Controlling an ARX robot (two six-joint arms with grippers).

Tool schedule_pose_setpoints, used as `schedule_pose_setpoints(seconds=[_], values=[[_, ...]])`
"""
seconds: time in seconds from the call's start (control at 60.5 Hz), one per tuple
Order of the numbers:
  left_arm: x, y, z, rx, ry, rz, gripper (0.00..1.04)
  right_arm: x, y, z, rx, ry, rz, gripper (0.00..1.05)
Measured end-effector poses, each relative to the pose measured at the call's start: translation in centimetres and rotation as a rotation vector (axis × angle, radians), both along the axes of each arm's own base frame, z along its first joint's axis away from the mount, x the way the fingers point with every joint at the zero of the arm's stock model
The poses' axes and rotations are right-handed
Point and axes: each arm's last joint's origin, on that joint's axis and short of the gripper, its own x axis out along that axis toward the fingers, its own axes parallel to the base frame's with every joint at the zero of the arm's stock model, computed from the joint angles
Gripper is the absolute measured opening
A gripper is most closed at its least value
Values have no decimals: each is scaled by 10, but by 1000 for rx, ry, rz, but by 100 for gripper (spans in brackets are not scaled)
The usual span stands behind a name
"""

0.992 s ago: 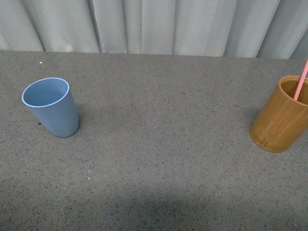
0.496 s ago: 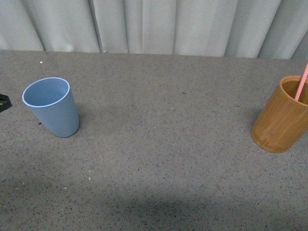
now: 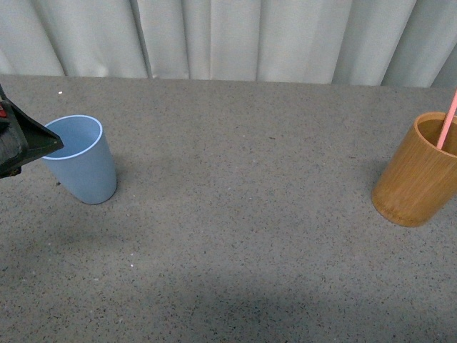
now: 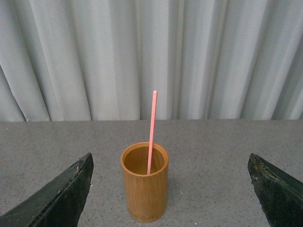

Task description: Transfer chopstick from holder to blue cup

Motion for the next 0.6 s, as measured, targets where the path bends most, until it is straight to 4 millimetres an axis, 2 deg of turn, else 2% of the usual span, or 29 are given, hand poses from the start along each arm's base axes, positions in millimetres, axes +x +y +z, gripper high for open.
schedule_pose_setpoints(seconds=[0.595], values=[[32,-14,-10,38,93,61,98,0,0,0,0,0,0,95]])
